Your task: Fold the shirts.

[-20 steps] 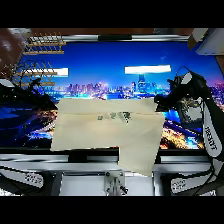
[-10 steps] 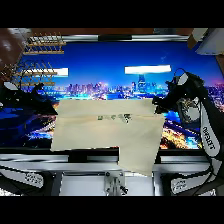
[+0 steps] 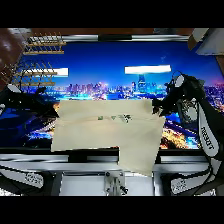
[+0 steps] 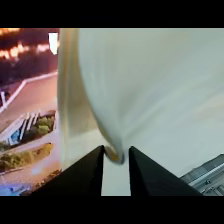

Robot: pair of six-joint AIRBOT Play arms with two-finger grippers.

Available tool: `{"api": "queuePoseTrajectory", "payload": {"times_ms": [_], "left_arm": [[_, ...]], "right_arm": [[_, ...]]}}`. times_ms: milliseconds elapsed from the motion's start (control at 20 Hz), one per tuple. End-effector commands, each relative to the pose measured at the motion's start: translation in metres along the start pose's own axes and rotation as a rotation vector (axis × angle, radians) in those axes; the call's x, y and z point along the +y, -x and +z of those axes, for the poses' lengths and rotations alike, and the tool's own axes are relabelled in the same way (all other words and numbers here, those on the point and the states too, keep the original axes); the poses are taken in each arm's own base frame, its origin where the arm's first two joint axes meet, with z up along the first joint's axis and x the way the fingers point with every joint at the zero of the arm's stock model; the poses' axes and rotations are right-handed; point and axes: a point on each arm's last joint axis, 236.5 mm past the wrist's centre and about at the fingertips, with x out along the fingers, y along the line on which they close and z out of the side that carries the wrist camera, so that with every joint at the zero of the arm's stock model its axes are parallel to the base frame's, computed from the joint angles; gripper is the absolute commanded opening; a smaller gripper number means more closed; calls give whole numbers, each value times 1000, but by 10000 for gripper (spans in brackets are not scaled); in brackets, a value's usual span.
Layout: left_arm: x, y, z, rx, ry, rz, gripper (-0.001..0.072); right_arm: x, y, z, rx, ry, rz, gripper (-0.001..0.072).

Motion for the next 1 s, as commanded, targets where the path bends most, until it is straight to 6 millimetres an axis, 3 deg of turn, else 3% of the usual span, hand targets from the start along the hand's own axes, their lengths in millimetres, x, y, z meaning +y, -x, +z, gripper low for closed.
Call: {"api": "queuePoseTrajectory", "payload": {"times_ms": [0, 100, 200, 250, 350, 400, 450, 600, 700, 800, 950], "left_arm": [[-1, 9, -16, 63, 54, -13, 313], [-4, 29, -22, 78, 135, -29, 714], [-4, 51, -34, 78, 152, -28, 707], [5, 60, -44, 73, 174, 27, 566], [36, 67, -77, 81, 208, 171, 538], [42, 62, -94, 76, 242, 174, 572], [45, 53, -111, 63, 277, 155, 677], [49, 17, -147, 34, 278, 110, 680], [45, -7, -164, 61, 264, 74, 673], [40, -25, -170, 59, 266, 28, 672], [35, -39, -162, 1, 270, -17, 672]], "right_arm": [[-4, 20, -9, 33, 69, -26, 463], [-13, 44, -18, 34, 79, -52, 463], [-26, 69, -30, 19, 73, -62, 463], [-35, 79, -34, 5, 57, -75, 463], [-46, 90, -51, -19, 32, -75, 463], [-50, 88, -60, -28, 35, -74, 463], [-54, 82, -68, -38, 33, -71, 463], [-61, 64, -94, -20, 42, -70, 463], [-61, 62, -100, -15, 45, -69, 463], [-57, 62, -98, -28, 45, -55, 463], [-48, 63, -86, -79, 31, -16, 463]]}}
